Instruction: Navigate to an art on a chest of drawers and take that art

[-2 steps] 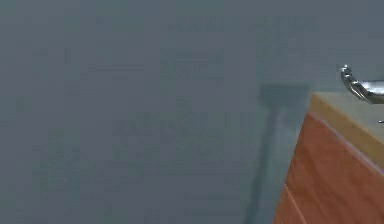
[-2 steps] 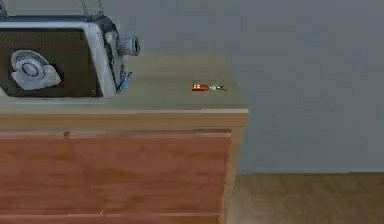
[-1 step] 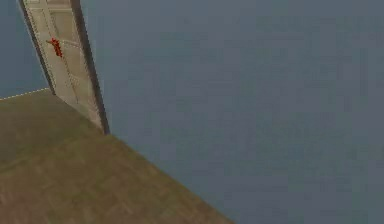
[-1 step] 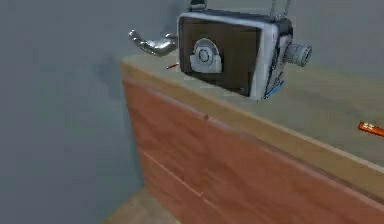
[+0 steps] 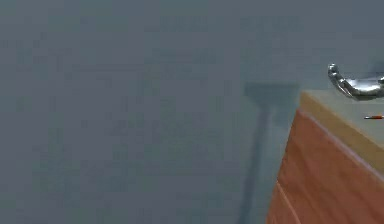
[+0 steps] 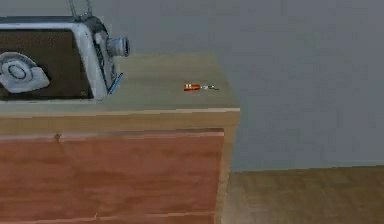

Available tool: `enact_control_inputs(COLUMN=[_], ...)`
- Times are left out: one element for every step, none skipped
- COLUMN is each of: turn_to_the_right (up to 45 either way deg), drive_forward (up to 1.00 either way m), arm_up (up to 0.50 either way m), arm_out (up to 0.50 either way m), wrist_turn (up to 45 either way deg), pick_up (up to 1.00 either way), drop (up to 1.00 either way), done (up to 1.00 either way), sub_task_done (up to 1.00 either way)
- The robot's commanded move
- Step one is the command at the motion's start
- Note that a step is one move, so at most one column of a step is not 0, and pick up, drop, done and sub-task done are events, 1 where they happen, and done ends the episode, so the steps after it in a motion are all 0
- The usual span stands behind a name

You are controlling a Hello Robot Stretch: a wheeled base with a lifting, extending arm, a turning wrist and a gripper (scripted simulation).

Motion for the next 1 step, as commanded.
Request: enact_control_inputs(turn_to_the_right=[21.0], drive_forward=[0.0], arm_up=[0.0], arm_out=[0.0], wrist_turn=[0.0], pick_up=[0.0], drop=[0.0], done=[0.0], sub_task_done=[0.0])
